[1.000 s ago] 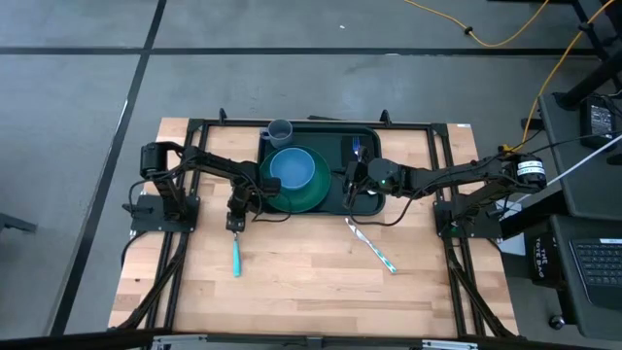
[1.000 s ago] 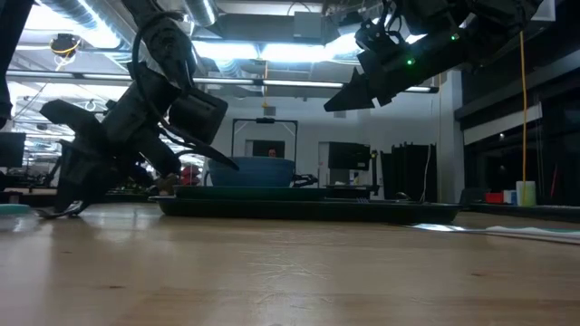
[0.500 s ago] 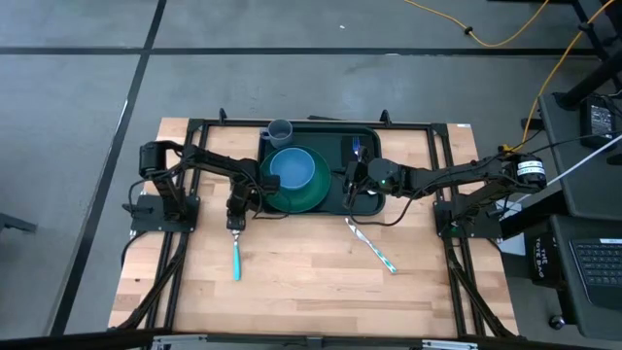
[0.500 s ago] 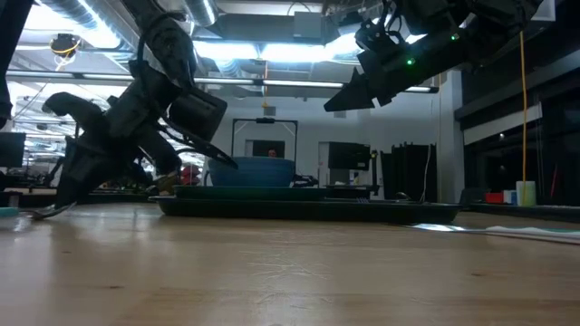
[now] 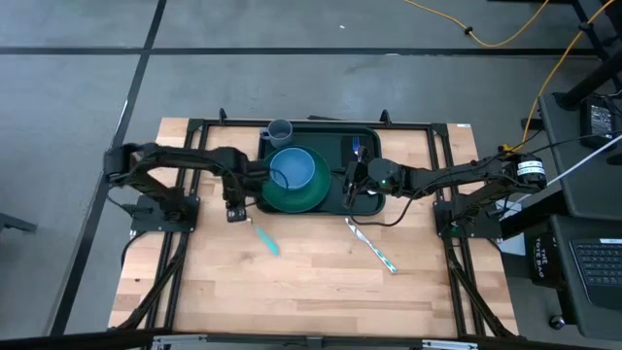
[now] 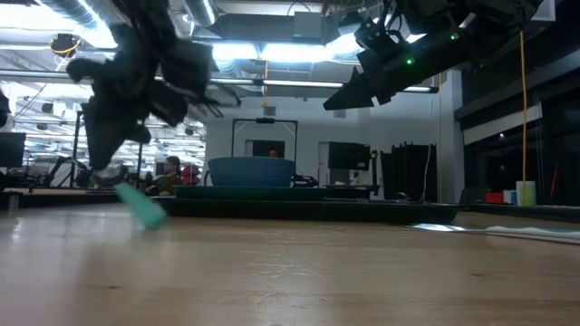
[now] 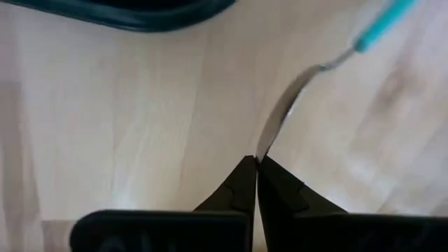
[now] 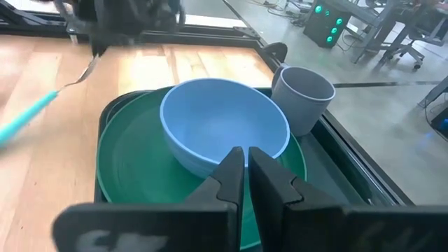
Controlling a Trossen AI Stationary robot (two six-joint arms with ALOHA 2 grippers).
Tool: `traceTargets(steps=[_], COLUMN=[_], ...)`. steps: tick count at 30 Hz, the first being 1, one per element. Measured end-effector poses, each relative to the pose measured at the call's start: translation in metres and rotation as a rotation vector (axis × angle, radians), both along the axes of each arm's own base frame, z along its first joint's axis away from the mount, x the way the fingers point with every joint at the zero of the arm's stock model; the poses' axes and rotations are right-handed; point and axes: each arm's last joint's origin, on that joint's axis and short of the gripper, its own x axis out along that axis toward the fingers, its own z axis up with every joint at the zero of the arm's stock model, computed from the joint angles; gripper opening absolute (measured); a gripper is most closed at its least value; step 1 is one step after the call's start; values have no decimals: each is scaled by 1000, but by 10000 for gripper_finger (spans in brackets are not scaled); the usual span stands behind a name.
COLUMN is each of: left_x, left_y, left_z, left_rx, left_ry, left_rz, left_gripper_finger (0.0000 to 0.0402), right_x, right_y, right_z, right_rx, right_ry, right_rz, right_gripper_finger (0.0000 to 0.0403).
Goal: Set up tray
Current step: Put the light blue spoon on the black table napkin to the left of the blue fork
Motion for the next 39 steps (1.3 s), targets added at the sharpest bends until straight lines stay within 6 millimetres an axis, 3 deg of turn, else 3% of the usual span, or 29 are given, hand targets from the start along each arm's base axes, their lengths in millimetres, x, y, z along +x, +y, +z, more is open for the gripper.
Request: traceTargets(steps=[10,21,31,39], left_x=[-20,-30,-34,-33], left_y=[-10,-20,-15,-15], left_z=[44,69,78,90], left_rx=[79,201,381,389], left_ry=[-230,-425,-489,-628], left_rz=[118,178,264,284], left_gripper_finger=[1,1,2,2], right_x=[0,1,16,21], right_y=[0,0,9,12], right_z=[1,3,42,55], right_rx=[-1,-30,-222,-263], right_ry=[-14,-18,-126,-146], right_rz=[0,9,60,75], right_gripper_finger=[28,28,28,28])
